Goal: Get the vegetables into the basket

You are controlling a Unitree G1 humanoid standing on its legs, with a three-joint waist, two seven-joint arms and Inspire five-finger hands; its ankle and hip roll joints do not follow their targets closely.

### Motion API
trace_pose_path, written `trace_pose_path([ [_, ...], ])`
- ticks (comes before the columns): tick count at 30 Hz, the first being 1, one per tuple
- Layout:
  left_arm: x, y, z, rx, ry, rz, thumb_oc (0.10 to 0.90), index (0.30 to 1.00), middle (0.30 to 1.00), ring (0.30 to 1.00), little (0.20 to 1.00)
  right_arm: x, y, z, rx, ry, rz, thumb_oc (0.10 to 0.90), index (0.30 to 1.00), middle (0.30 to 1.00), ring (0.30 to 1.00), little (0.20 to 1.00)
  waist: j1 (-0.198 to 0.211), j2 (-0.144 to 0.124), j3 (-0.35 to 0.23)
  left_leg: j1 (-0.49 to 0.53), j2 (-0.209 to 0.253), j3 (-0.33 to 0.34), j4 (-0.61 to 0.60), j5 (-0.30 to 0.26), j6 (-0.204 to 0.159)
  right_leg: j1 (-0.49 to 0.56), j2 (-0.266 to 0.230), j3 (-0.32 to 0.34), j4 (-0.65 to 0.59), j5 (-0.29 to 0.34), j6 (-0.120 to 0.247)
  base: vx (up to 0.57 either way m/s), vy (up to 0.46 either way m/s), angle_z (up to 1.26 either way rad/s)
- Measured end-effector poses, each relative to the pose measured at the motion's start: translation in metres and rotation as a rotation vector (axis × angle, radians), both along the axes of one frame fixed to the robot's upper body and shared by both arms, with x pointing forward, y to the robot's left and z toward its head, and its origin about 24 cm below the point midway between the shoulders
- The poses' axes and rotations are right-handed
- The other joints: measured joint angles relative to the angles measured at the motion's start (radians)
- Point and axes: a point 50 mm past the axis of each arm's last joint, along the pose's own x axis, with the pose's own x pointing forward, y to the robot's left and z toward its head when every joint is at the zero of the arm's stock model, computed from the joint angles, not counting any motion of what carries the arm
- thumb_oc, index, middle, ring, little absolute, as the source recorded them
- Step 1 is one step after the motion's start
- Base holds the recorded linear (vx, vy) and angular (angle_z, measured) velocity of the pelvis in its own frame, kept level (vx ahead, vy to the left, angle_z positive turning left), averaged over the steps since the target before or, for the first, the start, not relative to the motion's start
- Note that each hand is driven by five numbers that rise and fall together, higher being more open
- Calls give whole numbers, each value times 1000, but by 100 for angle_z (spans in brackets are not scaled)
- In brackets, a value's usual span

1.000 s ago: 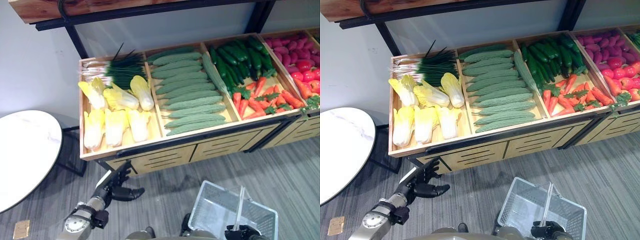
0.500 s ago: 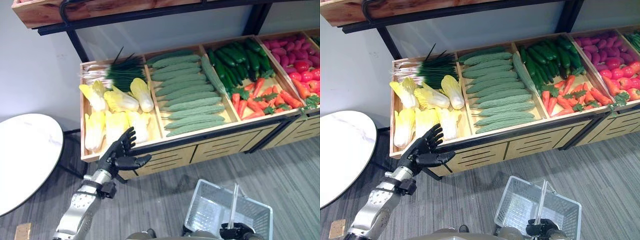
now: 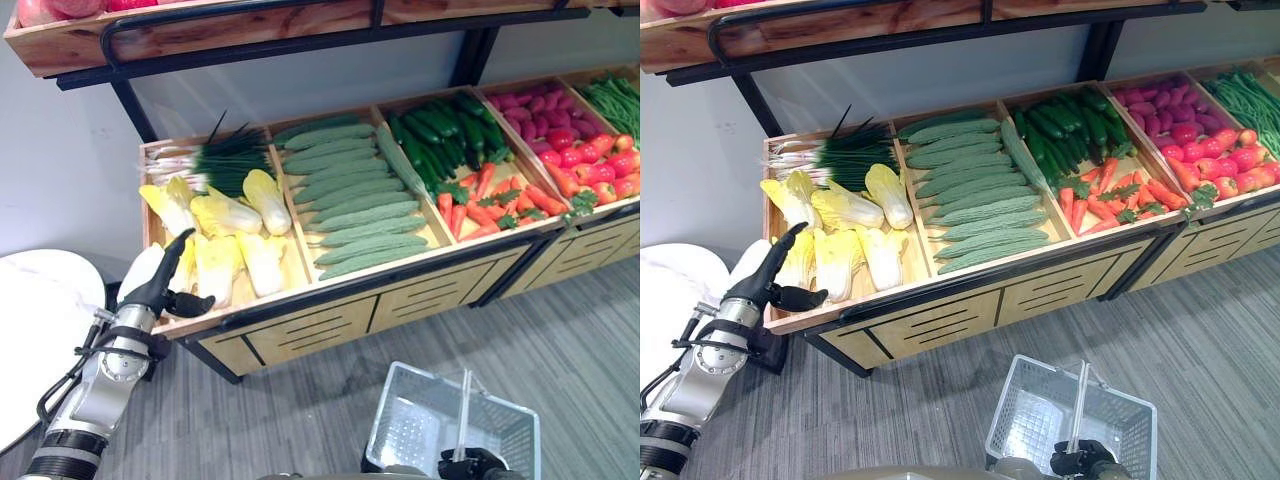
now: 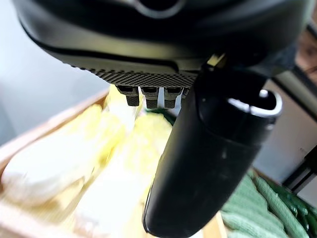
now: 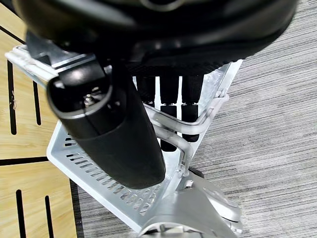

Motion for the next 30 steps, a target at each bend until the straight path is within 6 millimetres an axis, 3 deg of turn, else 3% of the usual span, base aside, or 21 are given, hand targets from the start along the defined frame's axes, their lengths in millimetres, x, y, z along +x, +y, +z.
trace_pose_path([
  [4,3,20,-2,119,23,70,900,1000,1000,1000,1000,-2,4,-1,0,5,25,400,300,300,300,300,-17,-7,-21,-1,-1,18,-3,-2,1,-8,1,16,0,0,6,9,1,-12],
  [10,2,23,-26,181,135,94,900,1000,1000,1000,1000,-6,4,-2,-9,12,26,400,300,300,300,300,-35,-10,-33,-7,-4,28,0,-2,1,-19,2,28,0,9,1,8,-2,-7],
  [11,6,25,-41,222,215,111,900,1000,1000,1000,1000,-4,4,-2,-12,11,33,400,300,300,300,300,-37,-10,-33,-12,-4,32,0,-2,1,-25,2,31,0,11,1,18,-3,-7],
  [16,11,24,-57,247,290,129,900,1000,1000,1000,1000,-2,5,-2,-14,6,37,400,300,300,300,300,-46,-15,-33,-23,-4,49,0,-2,1,-45,5,48,0,12,3,22,-9,-10],
  [25,32,18,-45,277,269,110,900,1000,1000,1000,1000,8,6,0,-38,-18,59,400,300,300,300,300,-38,-16,-30,-97,-9,76,0,4,3,-130,7,75,0,29,9,10,-19,-9],
  [30,41,18,-36,291,233,112,900,1000,1000,1000,1000,12,5,1,-53,-29,77,400,300,300,300,300,-27,-32,-19,-143,-11,77,0,15,3,-177,5,80,0,37,17,9,-19,-1],
])
